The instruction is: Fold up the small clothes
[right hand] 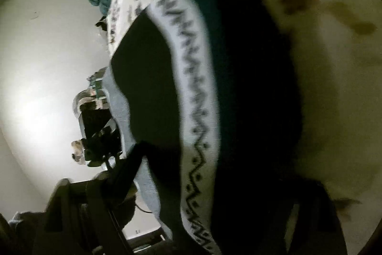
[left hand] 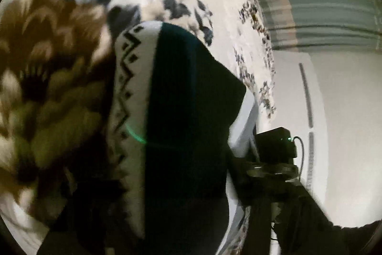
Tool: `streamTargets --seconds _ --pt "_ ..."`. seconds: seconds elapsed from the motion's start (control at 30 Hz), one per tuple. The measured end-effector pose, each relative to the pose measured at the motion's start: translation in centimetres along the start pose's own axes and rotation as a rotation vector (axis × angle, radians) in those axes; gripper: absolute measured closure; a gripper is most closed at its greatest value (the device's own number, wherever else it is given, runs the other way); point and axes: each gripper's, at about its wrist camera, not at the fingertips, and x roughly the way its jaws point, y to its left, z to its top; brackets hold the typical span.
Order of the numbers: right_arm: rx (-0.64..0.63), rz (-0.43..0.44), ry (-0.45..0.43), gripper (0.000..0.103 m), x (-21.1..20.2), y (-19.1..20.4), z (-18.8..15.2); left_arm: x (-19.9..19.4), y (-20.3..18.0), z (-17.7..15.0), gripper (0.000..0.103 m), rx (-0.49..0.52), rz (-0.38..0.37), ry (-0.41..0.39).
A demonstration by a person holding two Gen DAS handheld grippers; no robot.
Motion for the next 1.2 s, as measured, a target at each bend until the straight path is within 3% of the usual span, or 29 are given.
streamTargets --seconds 0.03,0.1,0.27,0.37,0.5,0.73,0.83,0.97,1.07,1.1,1.2 --pt "0.001 -0.014 -0.008 0.070 0.1 0.2 -0.2 -0.2 -0.4 0.2 0.066 0.000 0.001 0.002" --pt "0.014 -0.027 -0.055 0.076 -0.1 0.8 -1.0 -0.6 -1.4 0.8 0.067 0.003 0.017 0.017" --pt "0.051 -0.045 -0.191 0.079 -3.5 3.3 -2.4 -0.3 -5.8 4.9 0.068 0.088 0.034 0.070" --pt "0.060 -0.037 -0.280 0.080 -6.6 5.3 -1.7 1.1 -9.1 9.7 0.068 0.145 0.030 0.084" --pt "0.077 -0.017 -0.405 0.080 -11.5 7.6 2.8 5.1 -13.5 17.4 0.067 0.234 0.036 0.094" --pt "0.087 -0.060 -0.531 0.080 -17.9 7.7 14.0 13.1 -15.9 29.0 0.067 0.323 0.054 0.127" --pt "0.123 -0.096 -0.548 0.080 -19.4 6.2 18.5 16.3 -15.5 31.4 0.065 0.320 0.079 0.171" --pt "0.168 -0.191 -0.537 0.078 -19.6 4.6 21.9 19.5 -15.1 33.0 0.060 0.311 0.184 0.241" --pt "0.194 -0.317 -0.514 0.069 -18.5 4.9 23.5 19.4 -14.8 33.0 0.051 0.304 0.213 0.240" --pt "0.198 -0.357 -0.511 0.054 -18.3 4.6 22.9 19.1 -14.9 32.9 0.044 0.313 0.239 0.225" --pt "0.168 -0.605 -0.535 0.018 -18.0 6.4 21.3 18.0 -15.9 32.2 0.034 0.371 0.357 0.156"
